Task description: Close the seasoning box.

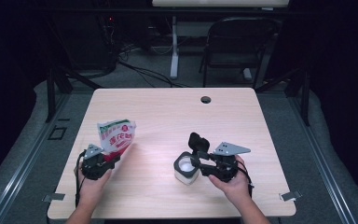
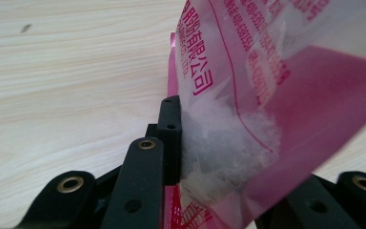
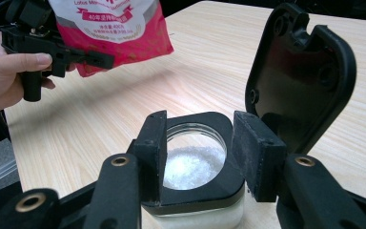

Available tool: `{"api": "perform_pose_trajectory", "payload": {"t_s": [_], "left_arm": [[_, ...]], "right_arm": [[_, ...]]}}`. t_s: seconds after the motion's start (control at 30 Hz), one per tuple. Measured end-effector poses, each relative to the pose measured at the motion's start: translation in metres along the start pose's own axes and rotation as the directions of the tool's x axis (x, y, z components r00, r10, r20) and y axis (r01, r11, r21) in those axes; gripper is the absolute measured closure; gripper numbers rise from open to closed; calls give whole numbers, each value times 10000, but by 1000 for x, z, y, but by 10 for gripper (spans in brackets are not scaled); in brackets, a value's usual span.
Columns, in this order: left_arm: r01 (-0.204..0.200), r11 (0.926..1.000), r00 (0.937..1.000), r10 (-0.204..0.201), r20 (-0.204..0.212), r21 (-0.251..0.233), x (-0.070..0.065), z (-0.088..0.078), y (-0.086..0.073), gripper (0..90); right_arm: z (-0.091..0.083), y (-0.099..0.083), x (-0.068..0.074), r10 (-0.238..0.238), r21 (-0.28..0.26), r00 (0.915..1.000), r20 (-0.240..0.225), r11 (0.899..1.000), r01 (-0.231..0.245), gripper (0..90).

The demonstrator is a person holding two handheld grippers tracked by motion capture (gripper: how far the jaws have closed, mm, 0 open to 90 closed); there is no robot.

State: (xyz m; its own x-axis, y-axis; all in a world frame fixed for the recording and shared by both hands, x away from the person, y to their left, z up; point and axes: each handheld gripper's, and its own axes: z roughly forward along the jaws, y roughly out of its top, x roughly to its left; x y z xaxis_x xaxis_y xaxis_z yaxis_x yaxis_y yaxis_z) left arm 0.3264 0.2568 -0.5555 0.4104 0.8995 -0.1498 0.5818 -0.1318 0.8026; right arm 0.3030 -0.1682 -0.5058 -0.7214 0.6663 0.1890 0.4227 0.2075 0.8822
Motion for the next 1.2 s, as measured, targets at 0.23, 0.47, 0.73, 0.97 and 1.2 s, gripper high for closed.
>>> {"api": "perform_pose_trajectory", "payload": {"t_s": [0.23,0.47,0.73,0.97,1.2], "left_arm": [[498,9987,9977,-501,-451,-75,13,-3,-7,741],[780,9969,9934,-789,-830,-139,21,-4,-9,741],[981,9950,9890,-993,-1093,-160,26,-5,-12,741],[929,9954,9830,-958,-1569,-254,30,-6,-12,740],[848,9964,9731,-841,-2146,-61,32,-4,-14,740]], "right_arm": [[1,-1,0,-5,15,10000,19,10000,5,562],[0,-1,-2,108,3,9999,2,9999,-108,562],[2,-2,-1,90,41,10000,22,10000,-90,560],[2,-3,-2,95,74,9999,34,9999,-95,558],[2,-3,-1,107,59,9999,34,9999,-107,556]]}}
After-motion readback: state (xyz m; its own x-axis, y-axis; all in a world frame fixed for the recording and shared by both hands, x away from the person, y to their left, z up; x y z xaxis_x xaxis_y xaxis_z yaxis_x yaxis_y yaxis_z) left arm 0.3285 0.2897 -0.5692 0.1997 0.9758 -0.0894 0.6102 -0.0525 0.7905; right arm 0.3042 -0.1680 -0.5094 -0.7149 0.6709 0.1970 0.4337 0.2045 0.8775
